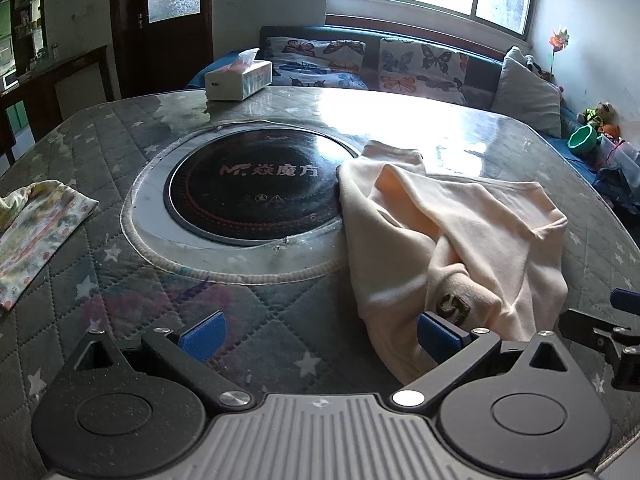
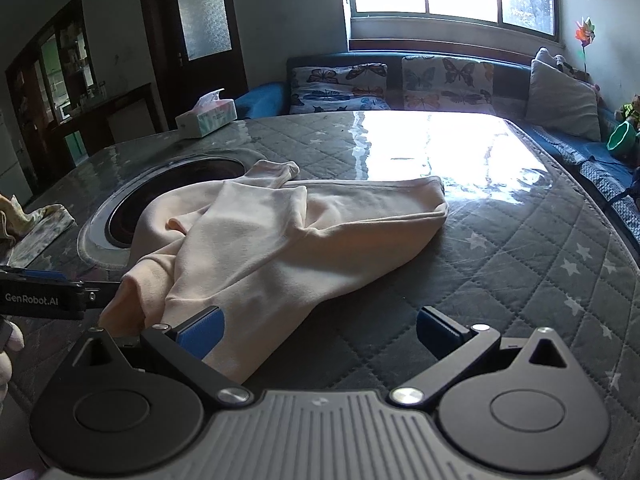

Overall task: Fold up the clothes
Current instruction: 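Move both grippers toward the crumpled cream shirt on the table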

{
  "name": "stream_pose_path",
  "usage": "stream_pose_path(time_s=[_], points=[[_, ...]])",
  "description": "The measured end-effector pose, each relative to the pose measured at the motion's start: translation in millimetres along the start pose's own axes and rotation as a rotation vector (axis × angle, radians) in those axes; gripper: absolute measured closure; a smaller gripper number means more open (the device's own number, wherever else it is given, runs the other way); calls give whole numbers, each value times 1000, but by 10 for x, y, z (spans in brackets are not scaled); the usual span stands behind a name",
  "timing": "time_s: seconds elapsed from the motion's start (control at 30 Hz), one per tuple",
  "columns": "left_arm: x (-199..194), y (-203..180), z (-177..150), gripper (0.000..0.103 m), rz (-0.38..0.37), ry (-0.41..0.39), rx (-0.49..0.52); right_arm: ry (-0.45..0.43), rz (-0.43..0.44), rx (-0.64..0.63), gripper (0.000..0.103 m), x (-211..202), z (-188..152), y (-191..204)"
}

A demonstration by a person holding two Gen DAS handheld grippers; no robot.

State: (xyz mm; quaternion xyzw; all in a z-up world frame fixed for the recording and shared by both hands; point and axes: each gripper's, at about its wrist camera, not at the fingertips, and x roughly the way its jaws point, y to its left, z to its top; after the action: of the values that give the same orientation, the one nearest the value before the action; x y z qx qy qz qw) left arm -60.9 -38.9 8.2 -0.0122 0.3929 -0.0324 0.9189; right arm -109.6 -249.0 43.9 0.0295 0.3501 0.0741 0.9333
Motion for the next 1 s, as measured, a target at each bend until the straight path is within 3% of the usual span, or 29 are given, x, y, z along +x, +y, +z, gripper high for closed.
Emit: stream_pose_path(time_s=[1.0], points=[[13,-80,-26,0,11,25,22,5,19,-3,0,-9,-41,93]])
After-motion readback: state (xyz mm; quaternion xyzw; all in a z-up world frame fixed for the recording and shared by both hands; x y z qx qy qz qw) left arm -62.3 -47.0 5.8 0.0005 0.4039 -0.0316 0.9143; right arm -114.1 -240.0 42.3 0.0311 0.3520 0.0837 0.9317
